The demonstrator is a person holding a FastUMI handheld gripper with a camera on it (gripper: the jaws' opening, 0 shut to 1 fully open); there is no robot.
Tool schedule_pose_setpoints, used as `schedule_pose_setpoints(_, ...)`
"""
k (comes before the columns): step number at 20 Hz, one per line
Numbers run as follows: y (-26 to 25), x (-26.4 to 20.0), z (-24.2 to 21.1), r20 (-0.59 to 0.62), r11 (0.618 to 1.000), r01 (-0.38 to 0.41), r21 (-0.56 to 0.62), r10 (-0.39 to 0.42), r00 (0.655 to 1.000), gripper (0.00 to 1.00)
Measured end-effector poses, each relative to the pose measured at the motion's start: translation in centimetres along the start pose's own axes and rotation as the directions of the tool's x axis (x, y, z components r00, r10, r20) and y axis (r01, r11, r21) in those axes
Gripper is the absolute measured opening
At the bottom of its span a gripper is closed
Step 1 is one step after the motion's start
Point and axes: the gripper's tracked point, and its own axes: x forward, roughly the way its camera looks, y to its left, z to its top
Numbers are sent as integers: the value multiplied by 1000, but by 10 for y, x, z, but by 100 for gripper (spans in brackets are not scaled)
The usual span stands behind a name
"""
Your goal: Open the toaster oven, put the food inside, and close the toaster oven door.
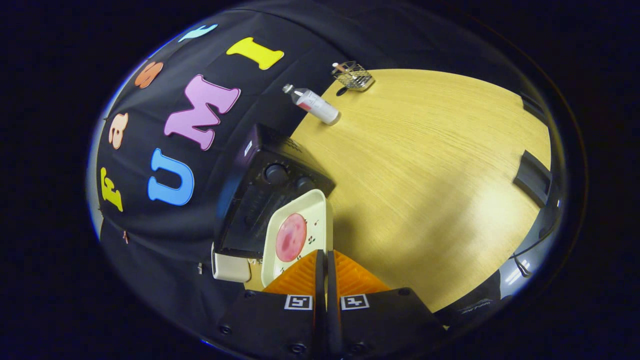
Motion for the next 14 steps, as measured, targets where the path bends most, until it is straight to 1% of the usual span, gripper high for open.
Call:
schedule_pose_setpoints(3,23,17,-12,-11,1000,-17,-5,17,1000,6)
schedule_pose_setpoints(7,51,51,-22,-14,999,-48,17,48,999,6)
schedule_pose_setpoints(10,62,84,-25,4,999,-42,18,42,999,6)
schedule_pose_setpoints(14,76,124,-20,65,996,-50,80,44,997,6)
